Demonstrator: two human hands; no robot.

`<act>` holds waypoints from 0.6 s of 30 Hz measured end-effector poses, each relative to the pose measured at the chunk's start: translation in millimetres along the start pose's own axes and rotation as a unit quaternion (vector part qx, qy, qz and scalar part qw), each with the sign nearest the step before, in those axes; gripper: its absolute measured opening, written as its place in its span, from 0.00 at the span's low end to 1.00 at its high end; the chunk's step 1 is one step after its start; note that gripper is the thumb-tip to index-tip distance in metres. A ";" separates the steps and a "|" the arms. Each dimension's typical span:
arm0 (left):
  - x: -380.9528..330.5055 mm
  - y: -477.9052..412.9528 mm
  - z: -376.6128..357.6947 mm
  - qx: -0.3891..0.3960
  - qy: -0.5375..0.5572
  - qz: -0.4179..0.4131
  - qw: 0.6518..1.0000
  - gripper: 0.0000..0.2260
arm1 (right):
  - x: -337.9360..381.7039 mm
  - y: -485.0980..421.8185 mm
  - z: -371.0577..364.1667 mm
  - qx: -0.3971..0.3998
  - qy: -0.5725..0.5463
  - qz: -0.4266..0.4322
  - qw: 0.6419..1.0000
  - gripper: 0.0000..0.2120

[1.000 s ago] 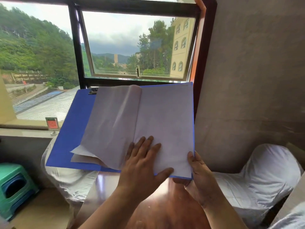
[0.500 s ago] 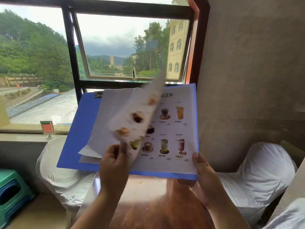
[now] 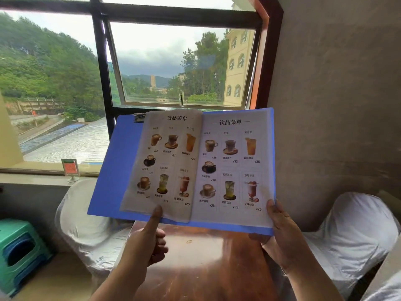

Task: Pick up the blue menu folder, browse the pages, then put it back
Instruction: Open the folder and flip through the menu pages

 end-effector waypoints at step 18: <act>-77.7 44.1 -44.0 0.007 -0.246 -0.331 0.911 0.29 | -29.2 -5.5 -4.5 -0.013 -0.013 -0.039 0.999 0.16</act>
Point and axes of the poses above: each hand's wrist, its own y-axis away from the middle knuckle, its own z-axis out of the back of the hand, x = y × z, the point moved 10 cm from there along -y, towards the middle knuckle, and after that the axes turned 14 degrees about x, right-handed, at the moved point
